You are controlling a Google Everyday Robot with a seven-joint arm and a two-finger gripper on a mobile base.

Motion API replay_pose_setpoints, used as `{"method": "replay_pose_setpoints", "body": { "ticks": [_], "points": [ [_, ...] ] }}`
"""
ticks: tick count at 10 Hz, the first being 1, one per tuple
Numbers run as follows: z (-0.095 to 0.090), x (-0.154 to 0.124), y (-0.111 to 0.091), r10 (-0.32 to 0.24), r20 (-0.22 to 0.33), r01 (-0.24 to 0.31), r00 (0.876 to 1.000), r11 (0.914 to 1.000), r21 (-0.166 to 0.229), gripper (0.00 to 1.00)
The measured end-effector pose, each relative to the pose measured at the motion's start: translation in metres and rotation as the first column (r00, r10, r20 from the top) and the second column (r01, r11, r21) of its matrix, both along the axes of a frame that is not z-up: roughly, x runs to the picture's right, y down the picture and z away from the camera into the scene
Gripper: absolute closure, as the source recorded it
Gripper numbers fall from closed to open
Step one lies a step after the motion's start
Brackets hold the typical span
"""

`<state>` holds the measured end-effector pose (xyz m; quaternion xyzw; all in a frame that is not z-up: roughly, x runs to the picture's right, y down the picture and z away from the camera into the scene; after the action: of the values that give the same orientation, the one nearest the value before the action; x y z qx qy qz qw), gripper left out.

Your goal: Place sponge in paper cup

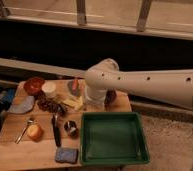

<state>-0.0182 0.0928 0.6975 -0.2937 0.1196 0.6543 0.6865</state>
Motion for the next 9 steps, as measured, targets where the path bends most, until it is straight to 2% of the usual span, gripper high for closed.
{"method": "replay_pose_setpoints", "body": {
  "ticks": [3,6,7,9],
  "points": [
    [0.006,-0.019,0.005,-0.046,0.007,0.046,0.999,0.9989,-0.008,0.20],
    [0.003,-0.053,0.044,-0.088,0.021,0.089,0.996,0.9950,-0.045,0.20],
    [0.000,-0.070,0.064,-0.112,0.029,0.114,0.993,0.9917,-0.060,0.20],
    [-0.003,-0.087,0.084,-0.130,0.042,0.132,0.991,0.9882,-0.077,0.20]
  ]
}}
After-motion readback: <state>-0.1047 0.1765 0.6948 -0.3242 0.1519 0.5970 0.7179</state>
